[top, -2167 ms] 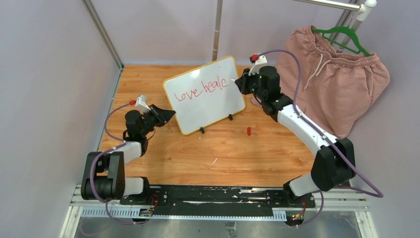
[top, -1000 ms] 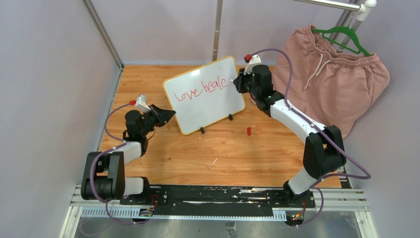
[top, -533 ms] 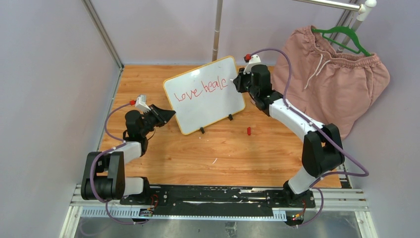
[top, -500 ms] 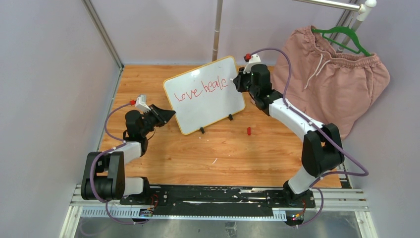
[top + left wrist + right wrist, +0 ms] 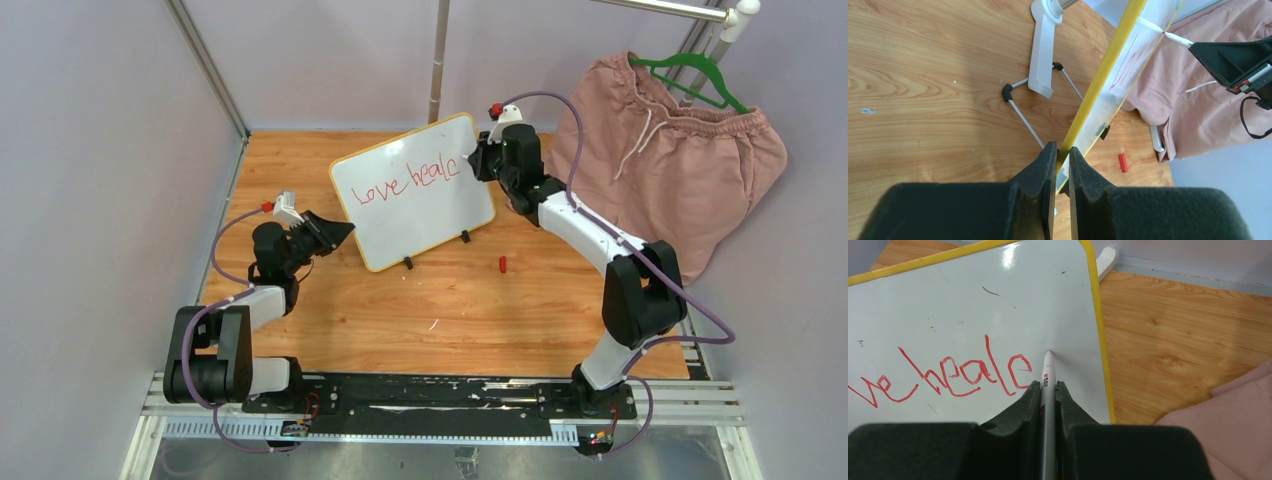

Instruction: Write a sentence on the whiteboard

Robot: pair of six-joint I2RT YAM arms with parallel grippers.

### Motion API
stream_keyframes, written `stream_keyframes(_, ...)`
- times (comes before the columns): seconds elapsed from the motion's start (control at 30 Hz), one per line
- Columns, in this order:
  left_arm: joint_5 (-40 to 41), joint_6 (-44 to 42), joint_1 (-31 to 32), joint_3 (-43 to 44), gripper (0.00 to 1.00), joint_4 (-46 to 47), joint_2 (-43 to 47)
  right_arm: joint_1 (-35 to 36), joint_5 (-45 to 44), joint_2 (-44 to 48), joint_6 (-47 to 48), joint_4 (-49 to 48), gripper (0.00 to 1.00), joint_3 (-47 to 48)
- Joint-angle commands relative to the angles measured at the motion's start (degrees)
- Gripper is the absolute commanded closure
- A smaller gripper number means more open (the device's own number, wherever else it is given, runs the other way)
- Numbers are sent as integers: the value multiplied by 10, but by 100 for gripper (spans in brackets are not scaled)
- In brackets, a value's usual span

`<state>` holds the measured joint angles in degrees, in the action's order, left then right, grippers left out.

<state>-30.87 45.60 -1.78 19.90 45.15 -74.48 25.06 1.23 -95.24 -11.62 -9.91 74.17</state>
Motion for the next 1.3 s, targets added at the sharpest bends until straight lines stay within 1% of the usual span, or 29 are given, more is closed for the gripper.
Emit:
stream_keyframes(0.0, 8, -4, -2, 1, 100, -4, 4, -4, -9, -7, -5, 2, 100, 20)
stream_keyframes(0.5, 8, -4, -2, 1, 100, -4, 5, 10, 23, -22, 2, 10, 100, 34)
stream_keyframes(1.27, 8, -4, -2, 0, 100, -4, 7, 14, 10, -3, 12, 20, 100, -7)
